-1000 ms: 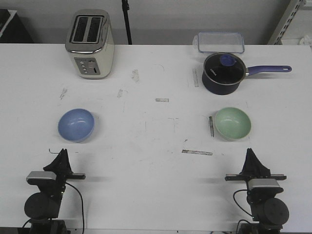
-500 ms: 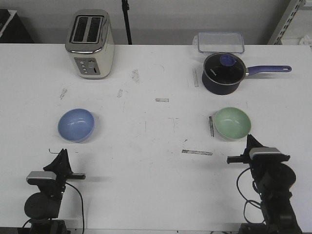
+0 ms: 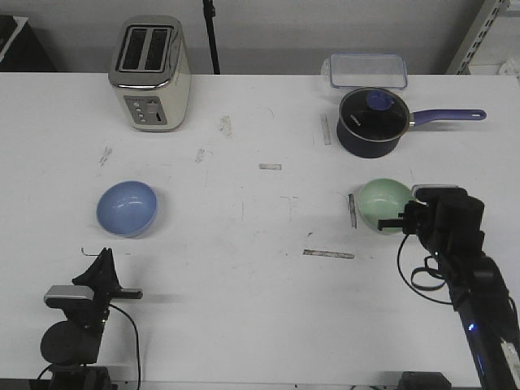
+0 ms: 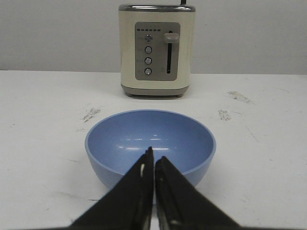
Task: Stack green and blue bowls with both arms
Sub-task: 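Reach the right gripper forward and grip the rim of the pale green bowl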
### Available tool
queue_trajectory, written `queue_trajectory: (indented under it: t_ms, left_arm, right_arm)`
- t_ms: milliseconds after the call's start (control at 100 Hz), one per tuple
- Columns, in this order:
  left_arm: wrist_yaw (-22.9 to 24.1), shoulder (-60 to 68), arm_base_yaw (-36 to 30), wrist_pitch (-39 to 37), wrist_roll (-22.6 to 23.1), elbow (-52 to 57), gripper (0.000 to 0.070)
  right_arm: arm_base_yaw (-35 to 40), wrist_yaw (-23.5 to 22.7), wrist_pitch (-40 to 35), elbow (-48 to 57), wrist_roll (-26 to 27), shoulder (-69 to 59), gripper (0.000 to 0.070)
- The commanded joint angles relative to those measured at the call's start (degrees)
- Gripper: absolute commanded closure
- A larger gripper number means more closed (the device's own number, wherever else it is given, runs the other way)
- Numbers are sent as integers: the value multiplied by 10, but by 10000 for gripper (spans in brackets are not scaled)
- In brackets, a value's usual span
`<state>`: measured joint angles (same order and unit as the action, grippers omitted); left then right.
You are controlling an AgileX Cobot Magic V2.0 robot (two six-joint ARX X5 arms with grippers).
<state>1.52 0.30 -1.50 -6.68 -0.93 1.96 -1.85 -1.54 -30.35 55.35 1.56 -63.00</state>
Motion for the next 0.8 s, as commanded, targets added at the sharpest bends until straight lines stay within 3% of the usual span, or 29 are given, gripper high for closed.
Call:
queue_trajectory:
  t_ms: [0,160,300,350,450,500,790]
  left_arm:
    - [0,-1,2,-7,3,-13,698]
    - [0,-1,2,-7,3,-13,699]
    - [0,-1,2,-7,3,-13,699]
    - [0,-1,2,-7,3,-13,699]
    - [0,-1,2,-7,3,-13,698]
    - [0,-1,2,-7,3,-13,698]
    - [0,-1,2,-7,3,-13,699]
  right_arm:
    - [-7,0,-36,43,33,-37,698]
    - [-40,-7,-113,130,78,-127,698]
    - [-75,-70,-173,195,97,-200,679]
    - [-89,-95,-194,215,101,-226,607]
    - [-113,-121,-215,238,101,-265,374]
    - [-119,-125,-213,238,99,-276,311]
    - [-129,-141,-220,238,72,-323,302]
